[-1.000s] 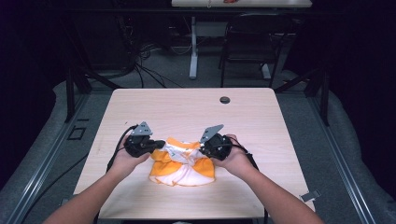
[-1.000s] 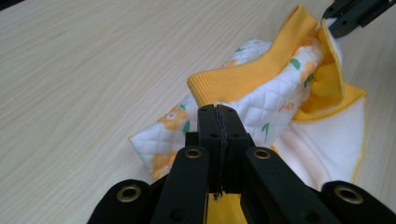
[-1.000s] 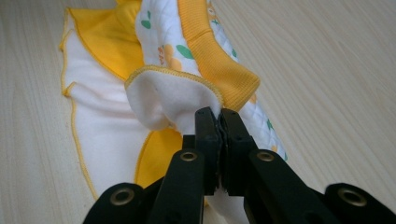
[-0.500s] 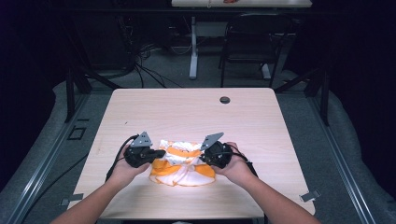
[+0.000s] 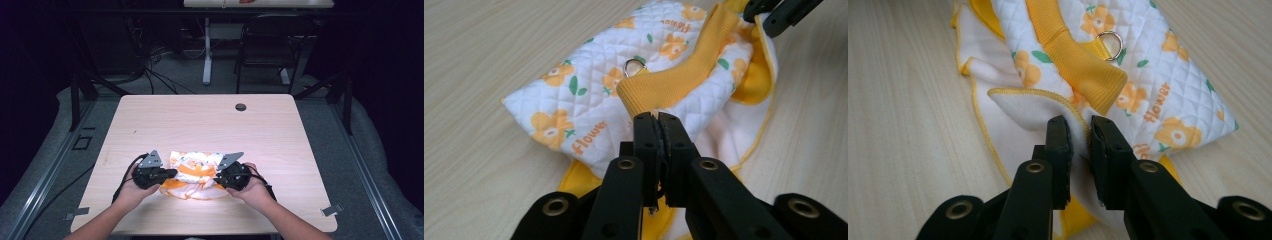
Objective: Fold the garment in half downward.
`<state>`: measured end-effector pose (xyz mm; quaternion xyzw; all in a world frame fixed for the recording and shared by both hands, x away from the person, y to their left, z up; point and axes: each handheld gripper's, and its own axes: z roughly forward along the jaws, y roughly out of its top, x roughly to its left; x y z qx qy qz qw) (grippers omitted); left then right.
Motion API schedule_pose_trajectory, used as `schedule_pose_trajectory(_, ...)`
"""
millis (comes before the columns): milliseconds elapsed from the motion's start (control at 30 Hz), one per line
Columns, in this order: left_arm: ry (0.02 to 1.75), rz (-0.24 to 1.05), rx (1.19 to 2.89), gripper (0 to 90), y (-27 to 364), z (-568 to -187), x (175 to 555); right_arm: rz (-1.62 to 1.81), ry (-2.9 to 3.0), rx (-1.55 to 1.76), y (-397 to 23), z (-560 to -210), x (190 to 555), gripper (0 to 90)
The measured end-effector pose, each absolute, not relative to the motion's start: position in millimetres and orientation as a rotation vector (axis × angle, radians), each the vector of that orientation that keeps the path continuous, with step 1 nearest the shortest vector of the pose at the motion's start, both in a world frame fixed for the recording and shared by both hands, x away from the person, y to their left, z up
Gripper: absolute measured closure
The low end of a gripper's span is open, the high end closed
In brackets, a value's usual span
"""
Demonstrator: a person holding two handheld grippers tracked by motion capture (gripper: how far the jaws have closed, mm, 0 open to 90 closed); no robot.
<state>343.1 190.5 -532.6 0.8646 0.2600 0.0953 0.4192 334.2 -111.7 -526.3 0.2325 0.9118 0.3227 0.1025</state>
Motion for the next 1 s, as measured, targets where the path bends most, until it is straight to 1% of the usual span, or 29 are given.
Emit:
schedule_pose_trajectory(133, 0.664, 0.234, 2.134, 79.0, 194, -523, 345, 1.005, 2.661, 0.711, -117, -517, 331, 73.5)
schedule_pose_trajectory(200, 0.678, 0.232, 2.109, 77.0, 196, -519, 347, 1.025, 2.645, 0.712, -120, -512, 330, 73.5)
schedule_pose_trajectory(267, 0.69, 0.233, 2.095, 72.0, 196, -515, 349, 1.04, 2.636, 0.72, -122, -506, 331, 72.4)
schedule_pose_trajectory(400, 0.708, 0.24, 2.086, 69.1, 194, -513, 353, 1.084, 2.614, 0.762, -124, -501, 335, 70.2)
schedule_pose_trajectory(500, 0.726, 0.236, 2.083, 67.0, 192, -514, 358, 1.075, 2.595, 0.76, -124, -500, 339, 75.0)
schedule_pose_trajectory(567, 0.744, 0.226, 2.073, 67.2, 190, -517, 361, 1.071, 2.582, 0.766, -122, -501, 340, 81.2)
schedule_pose_trajectory(600, 0.751, 0.232, 2.077, 67.7, 189, -519, 364, 1.06, 2.585, 0.757, -121, -502, 342, 83.5)
schedule_pose_trajectory(667, 0.769, 0.246, 2.081, 71.3, 187, -523, 367, 1.053, 2.582, 0.761, -118, -507, 347, 86.8)
schedule_pose_trajectory(733, 0.775, 0.233, 2.085, 78.5, 185, -527, 370, 1.038, 2.578, 0.781, -116, -513, 355, 89.3)
schedule_pose_trajectory(800, 0.779, 0.231, 2.101, 85.9, 184, -529, 372, 1.034, 2.576, 0.817, -114, -520, 363, 89.6)
schedule_pose_trajectory(867, 0.792, 0.226, 2.105, 90.0, 182, -530, 373, 1.026, 2.579, 0.836, -113, -525, 368, 89.7)
schedule_pose_trajectory(1000, 0.776, 0.193, 2.125, 90.0, 181, -533, 371, 1.055, 2.625, 0.858, -111, -533, 375, 89.7)
